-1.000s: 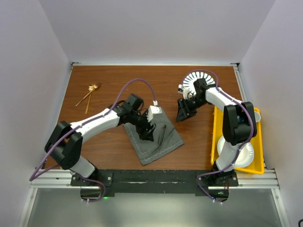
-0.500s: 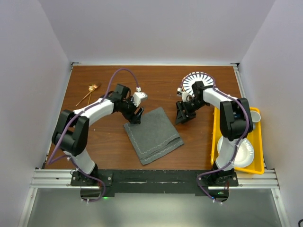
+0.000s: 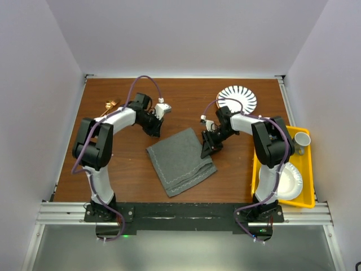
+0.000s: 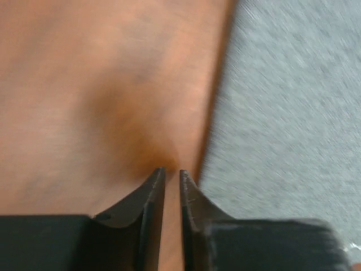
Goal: Fold the napkin into a case and place the utensils inside
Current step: Move the square-folded napkin to the center of the board.
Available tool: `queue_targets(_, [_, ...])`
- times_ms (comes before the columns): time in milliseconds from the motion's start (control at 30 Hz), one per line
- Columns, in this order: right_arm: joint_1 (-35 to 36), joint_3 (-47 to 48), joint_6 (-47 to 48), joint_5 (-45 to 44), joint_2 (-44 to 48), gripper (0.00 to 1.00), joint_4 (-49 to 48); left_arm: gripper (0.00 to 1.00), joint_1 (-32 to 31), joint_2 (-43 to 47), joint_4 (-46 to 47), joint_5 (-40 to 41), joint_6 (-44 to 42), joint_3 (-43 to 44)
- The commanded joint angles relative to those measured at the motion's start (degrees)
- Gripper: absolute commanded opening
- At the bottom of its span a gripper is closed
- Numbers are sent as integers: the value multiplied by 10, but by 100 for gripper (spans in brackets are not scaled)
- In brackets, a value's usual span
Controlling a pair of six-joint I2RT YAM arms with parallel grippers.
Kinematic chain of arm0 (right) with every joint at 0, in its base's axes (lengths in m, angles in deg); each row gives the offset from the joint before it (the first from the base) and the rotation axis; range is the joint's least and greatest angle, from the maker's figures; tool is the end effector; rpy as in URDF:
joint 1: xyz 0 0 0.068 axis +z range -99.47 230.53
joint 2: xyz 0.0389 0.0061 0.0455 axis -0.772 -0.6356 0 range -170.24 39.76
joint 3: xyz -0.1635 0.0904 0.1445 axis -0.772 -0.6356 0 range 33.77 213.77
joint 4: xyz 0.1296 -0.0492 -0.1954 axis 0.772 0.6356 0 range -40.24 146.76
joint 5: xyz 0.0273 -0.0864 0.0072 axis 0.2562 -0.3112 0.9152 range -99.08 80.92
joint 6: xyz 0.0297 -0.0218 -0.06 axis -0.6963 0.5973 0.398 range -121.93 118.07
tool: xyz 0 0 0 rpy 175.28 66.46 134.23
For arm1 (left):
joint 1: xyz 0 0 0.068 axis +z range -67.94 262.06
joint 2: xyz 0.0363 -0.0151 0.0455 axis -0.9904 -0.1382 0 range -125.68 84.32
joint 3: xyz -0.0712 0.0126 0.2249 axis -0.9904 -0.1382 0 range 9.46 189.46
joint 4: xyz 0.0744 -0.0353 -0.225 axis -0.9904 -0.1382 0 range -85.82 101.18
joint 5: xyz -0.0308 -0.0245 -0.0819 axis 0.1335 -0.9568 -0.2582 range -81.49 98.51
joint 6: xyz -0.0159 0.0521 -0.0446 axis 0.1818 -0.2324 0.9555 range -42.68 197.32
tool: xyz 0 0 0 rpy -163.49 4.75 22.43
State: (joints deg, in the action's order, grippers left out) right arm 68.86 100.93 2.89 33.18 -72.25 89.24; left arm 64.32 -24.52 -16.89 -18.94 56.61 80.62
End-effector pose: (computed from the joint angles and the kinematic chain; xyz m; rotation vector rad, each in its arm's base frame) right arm 0.2873 0.1360 0.0932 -0.6405 2.8498 1.1379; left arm 0.3313 -0.1339 0.1254 1.0003 2.4479 -0.6300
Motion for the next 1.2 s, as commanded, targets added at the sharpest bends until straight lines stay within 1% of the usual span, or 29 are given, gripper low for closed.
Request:
queue_targets(0, [22, 17, -75, 12, -31, 31, -101, 15, 31, -29, -9, 0, -33, 71])
queue_targets(33, [22, 22, -86, 14, -37, 32, -105, 15, 40, -34, -14, -1, -35, 93])
queue_targets(67, [22, 27, -87, 20, -40, 36, -102, 23, 44, -37, -19, -8, -37, 103])
queue_targets(133, [22, 36, -84, 26, -34, 40, -92, 38, 54, -22, -21, -21, -43, 113])
queue_targets(167, [22, 35, -82, 38, -28, 42, -79, 50, 57, -6, -12, -30, -44, 107])
queue_targets(200, [22, 28, -82, 41, -8, 50, -73, 54, 57, 34, 13, -36, -51, 95])
queue_targets(233, [22, 23, -79, 42, 4, 54, -68, 56, 55, 58, 27, -40, -53, 60])
queue_targets(267, [20, 16, -74, 42, 17, 55, -54, 58, 54, 84, 40, -57, -55, 41])
queue_targets(300, [18, 3, -68, 36, 27, 56, -46, 58, 51, 125, 50, -58, -53, 22])
queue_targets(333, [15, -4, -64, 29, 48, 56, -41, 58, 37, 142, 46, -52, -53, -14])
queue_targets(367, [13, -12, -57, 25, 56, 56, -34, 58, 26, 155, 37, -26, -54, -31])
queue_targets(400, [11, -24, -54, 12, 61, 55, -30, 58, 5, 174, 13, -12, -65, -49])
queue_targets(467, [10, -33, -52, 2, 68, 52, -26, 58, -10, 195, 7, 21, -65, -108])
queue_targets(500, [12, -41, -52, 2, 67, 49, -27, 58, -19, 215, 13, 24, -62, -127])
queue_targets(533, [11, -45, -52, 1, 67, 43, -30, 58, -25, 223, 14, 25, -64, -156])
queue_targets(600, [12, -53, -54, 2, 61, 36, -46, 54, -47, 237, 20, 39, -66, -187])
queue_targets(700, [16, -56, -71, 7, 49, 27, -64, 47, -61, 218, 18, 52, -63, -201])
queue_targets(867, [22, -60, -99, -1, 27, 20, -99, 35, -61, 152, 39, 114, -64, -183])
queue_targets(967, [22, -45, -107, -5, -2, 19, -108, 32, -48, 106, 50, 137, -67, -147])
queue_targets(1000, [22, -30, -109, -6, -11, 18, -110, 32, -32, 81, 48, 137, -66, -118])
queue_targets(1067, [22, -6, -109, -7, -15, 18, -107, 32, -14, 54, 36, 119, -75, -87])
queue_targets(1100, [22, 2, -104, -5, -13, 21, -100, 32, -1, 50, 27, 106, -81, -59])
queue_targets(1167, [22, 18, -89, 1, -5, 28, -68, 37, 4, 64, 9, 65, -98, -45])
